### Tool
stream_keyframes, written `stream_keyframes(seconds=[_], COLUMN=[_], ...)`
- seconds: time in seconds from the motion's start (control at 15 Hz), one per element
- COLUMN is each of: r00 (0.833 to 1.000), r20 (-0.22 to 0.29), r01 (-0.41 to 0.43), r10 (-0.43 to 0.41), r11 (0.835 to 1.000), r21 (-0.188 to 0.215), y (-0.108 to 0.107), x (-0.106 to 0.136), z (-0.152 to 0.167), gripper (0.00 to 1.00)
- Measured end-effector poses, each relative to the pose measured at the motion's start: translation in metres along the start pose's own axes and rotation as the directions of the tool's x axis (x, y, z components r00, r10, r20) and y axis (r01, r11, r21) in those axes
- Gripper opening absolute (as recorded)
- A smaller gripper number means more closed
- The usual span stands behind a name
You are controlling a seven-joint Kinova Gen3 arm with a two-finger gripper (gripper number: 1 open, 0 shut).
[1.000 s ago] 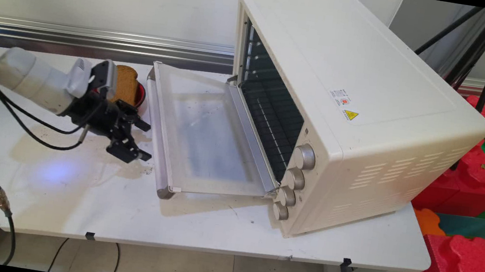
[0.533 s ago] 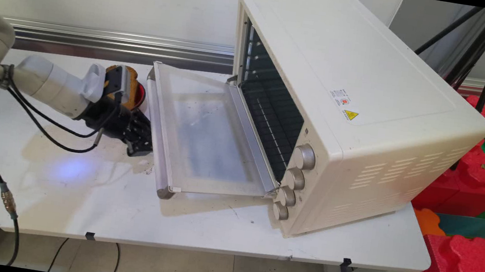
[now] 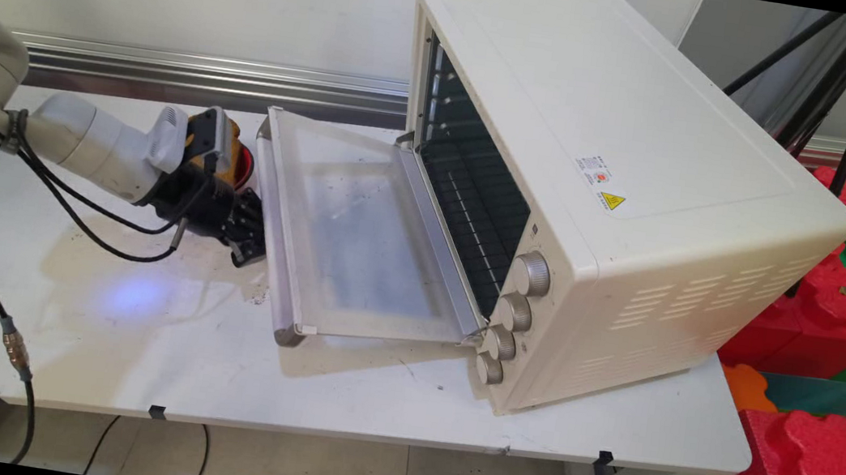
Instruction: Close the oven
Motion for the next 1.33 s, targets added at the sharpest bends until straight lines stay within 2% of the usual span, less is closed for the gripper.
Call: stream_keyframes(seconds=[0.27, 0.87, 1.33], r00=[1.0, 0.994, 0.985], r20=[-0.027, -0.108, -0.174], r01=[0.007, 0.019, 0.022], r10=[-0.007, -0.017, -0.017], r11=[1.0, 1.0, 0.999], r21=[0.004, 0.017, 0.026], y=[0.0, -0.003, -0.004], x=[0.008, 0.041, 0.079], z=[-0.007, -0.025, -0.037], gripper=[0.0, 0.0, 0.0])
